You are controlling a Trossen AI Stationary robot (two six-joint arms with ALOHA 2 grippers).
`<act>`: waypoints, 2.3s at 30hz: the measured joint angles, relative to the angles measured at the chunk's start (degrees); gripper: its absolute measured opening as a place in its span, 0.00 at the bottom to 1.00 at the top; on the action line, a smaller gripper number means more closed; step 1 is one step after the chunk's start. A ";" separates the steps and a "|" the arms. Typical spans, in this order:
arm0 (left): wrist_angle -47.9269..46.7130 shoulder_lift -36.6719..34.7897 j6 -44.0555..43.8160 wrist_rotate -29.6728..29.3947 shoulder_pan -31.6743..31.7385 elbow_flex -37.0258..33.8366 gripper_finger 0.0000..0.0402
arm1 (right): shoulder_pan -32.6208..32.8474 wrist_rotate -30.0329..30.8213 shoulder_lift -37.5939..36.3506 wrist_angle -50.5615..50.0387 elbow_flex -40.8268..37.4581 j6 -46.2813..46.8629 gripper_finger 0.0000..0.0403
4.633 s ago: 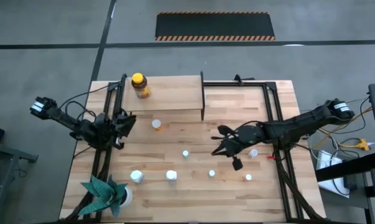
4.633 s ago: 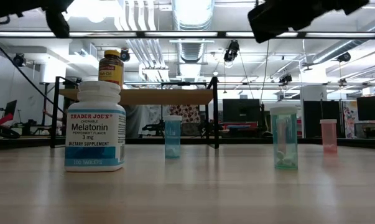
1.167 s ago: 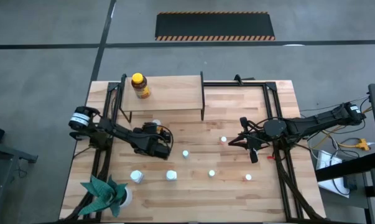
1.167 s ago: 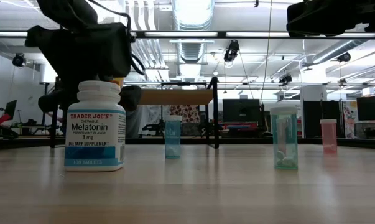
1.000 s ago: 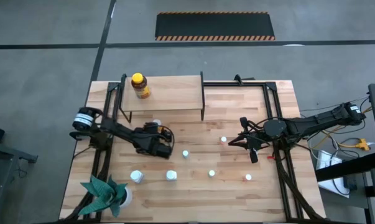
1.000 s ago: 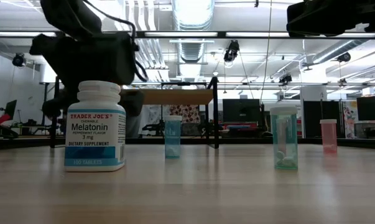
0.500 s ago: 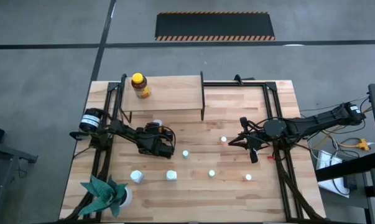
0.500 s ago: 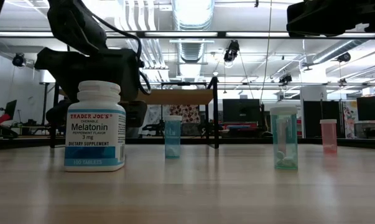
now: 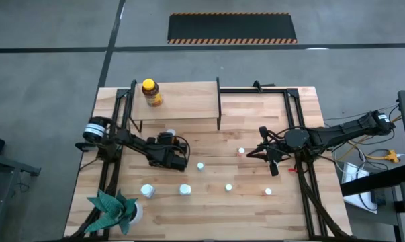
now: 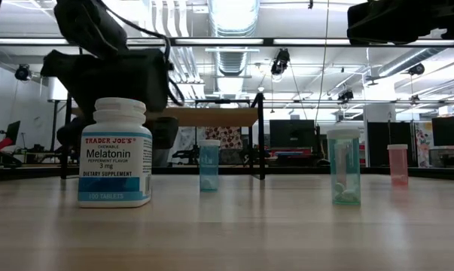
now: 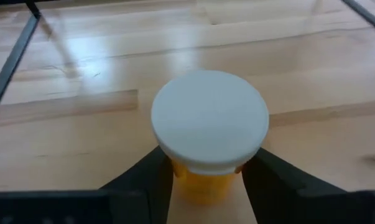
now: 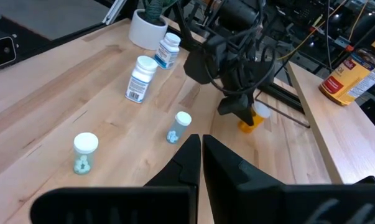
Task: Pick and place medicine bottles onto shelf by color
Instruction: Put the orange pill bottle on the shelf
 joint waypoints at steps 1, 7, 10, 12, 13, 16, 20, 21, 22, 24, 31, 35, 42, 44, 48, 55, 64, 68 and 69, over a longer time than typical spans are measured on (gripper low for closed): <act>-0.05 -0.46 0.44 0.31 -0.22 0.00 0.37 | -0.01 0.01 0.00 -0.10 0.00 0.00 0.02; -0.09 -3.23 1.78 1.82 -1.18 -0.07 0.37 | -0.01 0.01 0.00 -0.69 -0.02 -0.08 0.02; -0.19 -4.50 3.97 2.86 -1.94 0.10 0.37 | -0.01 0.02 0.00 -0.75 -0.02 -0.11 0.02; -0.08 -5.44 8.22 4.54 -2.55 0.84 0.37 | -0.01 0.02 0.00 -0.75 -0.02 -0.21 0.02; -0.09 -5.92 11.82 5.48 -2.90 1.34 0.37 | -0.02 0.02 0.00 -0.75 -0.02 -0.26 0.02; 0.06 -7.67 28.17 10.62 -4.60 3.53 0.37 | -0.01 0.00 0.00 -0.75 -0.02 -0.44 0.02; 3.17 -9.66 46.36 12.59 -7.58 8.01 0.37 | -0.02 0.02 0.00 -0.76 -0.04 -0.54 0.02; 4.42 -10.29 49.66 11.57 -7.92 9.09 0.37 | -0.01 0.02 0.00 -0.70 -0.04 -0.54 0.02; 6.24 -11.05 52.37 10.15 -8.08 10.09 0.37 | 0.00 0.00 0.00 -0.73 -0.04 -0.53 0.02; 8.79 -12.68 56.20 5.99 -7.82 11.31 0.37 | -0.02 0.02 0.00 -0.71 -0.06 -0.59 0.02; 15.52 -16.95 62.53 -14.56 -4.12 10.36 0.36 | -0.02 0.02 0.00 -0.73 -0.07 -0.57 0.02; 15.45 -17.15 56.59 -22.97 1.07 9.26 0.36 | -0.02 0.01 0.00 -0.72 -0.07 -0.53 0.02; 23.94 -14.50 58.47 -13.38 11.38 9.53 0.36 | -0.02 0.02 0.00 -0.68 -0.07 -0.53 0.02; 28.50 -13.95 62.82 -9.83 13.39 10.08 0.36 | -0.02 0.02 0.00 -0.70 -0.07 -0.55 0.02; 37.15 -13.70 69.65 -4.24 16.54 10.47 0.36 | -0.02 0.02 0.00 -0.70 -0.07 -0.53 0.02; 45.06 -12.08 71.94 8.67 20.00 10.54 0.36 | -0.01 0.02 0.00 -0.70 -0.07 -0.53 0.02; 46.36 -8.23 73.36 9.31 20.07 10.73 0.36 | 0.00 0.02 0.00 -0.69 -0.07 -0.57 0.02; 46.17 -8.34 73.53 9.24 20.07 10.73 0.36 | -0.02 0.02 0.00 -0.70 -0.07 -0.57 0.02; 45.94 -8.34 73.53 9.25 20.08 10.73 0.36 | 0.00 0.02 0.00 -0.70 -0.07 -0.57 0.02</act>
